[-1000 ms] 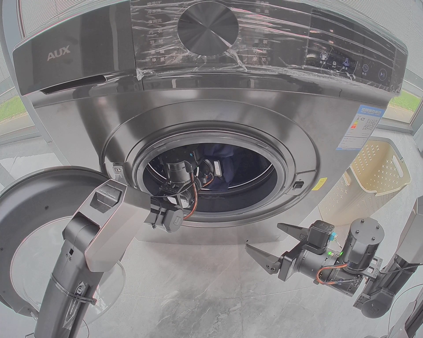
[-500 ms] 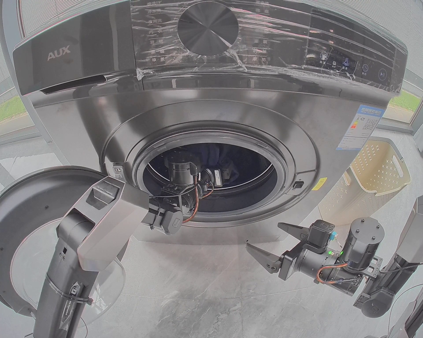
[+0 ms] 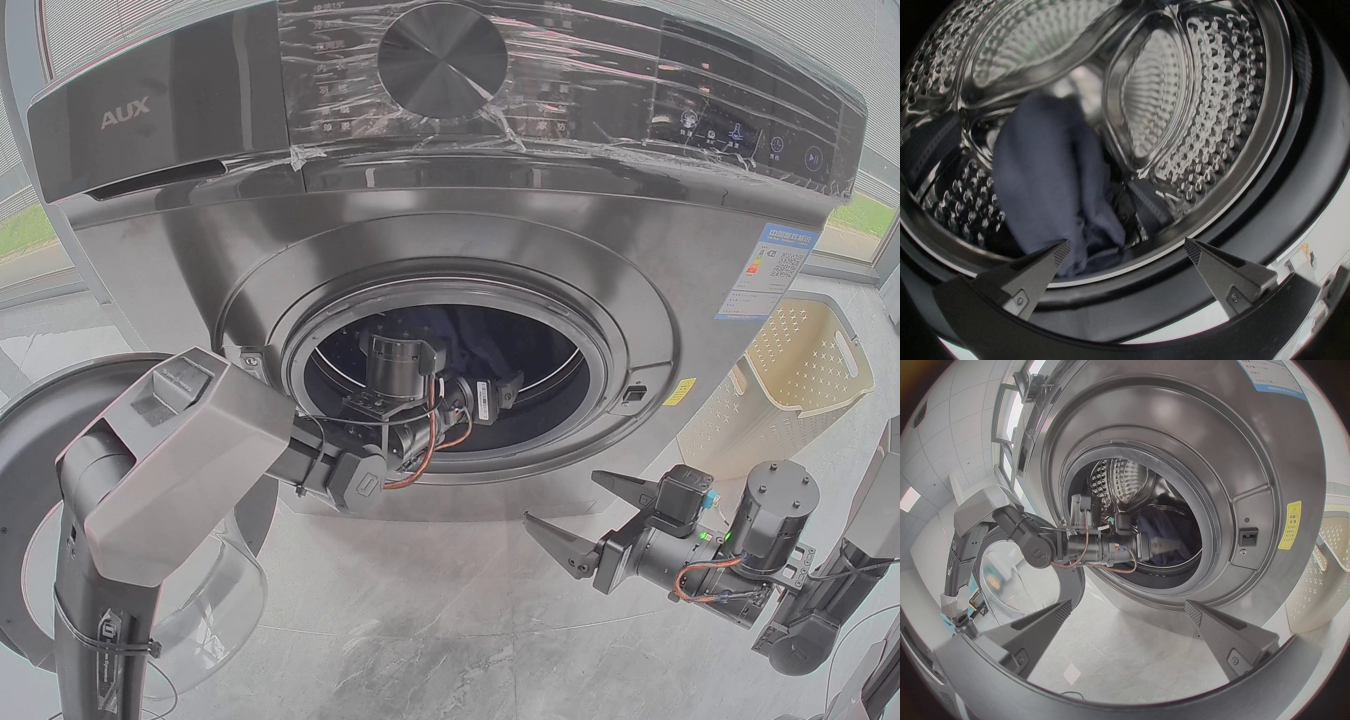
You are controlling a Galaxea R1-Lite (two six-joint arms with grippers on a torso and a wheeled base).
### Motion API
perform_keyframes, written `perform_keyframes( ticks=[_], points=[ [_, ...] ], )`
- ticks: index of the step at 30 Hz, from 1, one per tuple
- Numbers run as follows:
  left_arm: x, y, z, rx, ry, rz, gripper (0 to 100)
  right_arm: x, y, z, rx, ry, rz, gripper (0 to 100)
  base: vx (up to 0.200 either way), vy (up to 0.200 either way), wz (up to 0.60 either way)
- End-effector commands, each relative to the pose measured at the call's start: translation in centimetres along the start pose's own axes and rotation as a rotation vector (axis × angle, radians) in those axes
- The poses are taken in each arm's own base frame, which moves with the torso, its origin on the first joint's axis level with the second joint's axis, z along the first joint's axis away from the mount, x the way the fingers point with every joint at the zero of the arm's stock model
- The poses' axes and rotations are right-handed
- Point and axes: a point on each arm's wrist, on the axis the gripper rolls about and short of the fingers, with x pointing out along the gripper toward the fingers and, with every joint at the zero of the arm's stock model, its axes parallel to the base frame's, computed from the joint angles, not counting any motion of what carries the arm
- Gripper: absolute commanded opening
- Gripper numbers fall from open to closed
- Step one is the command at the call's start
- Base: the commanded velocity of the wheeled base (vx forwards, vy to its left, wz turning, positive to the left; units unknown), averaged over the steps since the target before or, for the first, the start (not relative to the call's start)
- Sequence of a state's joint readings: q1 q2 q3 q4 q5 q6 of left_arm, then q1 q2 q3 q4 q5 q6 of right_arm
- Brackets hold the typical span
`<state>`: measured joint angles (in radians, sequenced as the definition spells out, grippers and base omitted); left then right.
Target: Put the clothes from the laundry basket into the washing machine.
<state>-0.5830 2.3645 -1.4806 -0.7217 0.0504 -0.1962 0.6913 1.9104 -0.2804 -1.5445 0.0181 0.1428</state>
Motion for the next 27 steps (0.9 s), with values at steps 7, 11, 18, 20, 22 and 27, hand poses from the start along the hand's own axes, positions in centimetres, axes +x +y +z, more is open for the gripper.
perform_keyframes(
  ticks=[7,11,18,20,22,27],
  points=[
    [3.9,2.8,2.1,0.001,-0.17,0.044,100,0.2,0.0,0.0,0.001,-0.001,0.001,100,0.0,0.0,0.0],
    [5.3,4.1,1.3,0.022,-0.197,0.093,100,0.2,0.0,0.0,0.001,-0.003,0.0,100,0.0,0.0,0.0],
    [4.3,3.3,0.4,0.034,-0.155,0.087,100,0.1,-0.1,0.0,0.002,0.0,-0.004,100,0.0,0.0,0.0],
    [3.8,2.6,0.3,0.037,-0.146,0.076,100,0.1,-0.1,-0.1,0.002,0.001,-0.004,100,0.0,0.0,0.0],
    [2.2,0.3,-0.5,0.046,-0.129,0.03,100,0.0,-0.1,0.0,0.002,0.001,-0.004,100,0.0,0.0,0.0],
    [-1.0,-1.7,-2.8,0.102,-0.091,-0.022,100,-0.2,-0.1,-0.1,0.002,0.004,-0.004,100,0.0,0.0,0.0]
  ],
)
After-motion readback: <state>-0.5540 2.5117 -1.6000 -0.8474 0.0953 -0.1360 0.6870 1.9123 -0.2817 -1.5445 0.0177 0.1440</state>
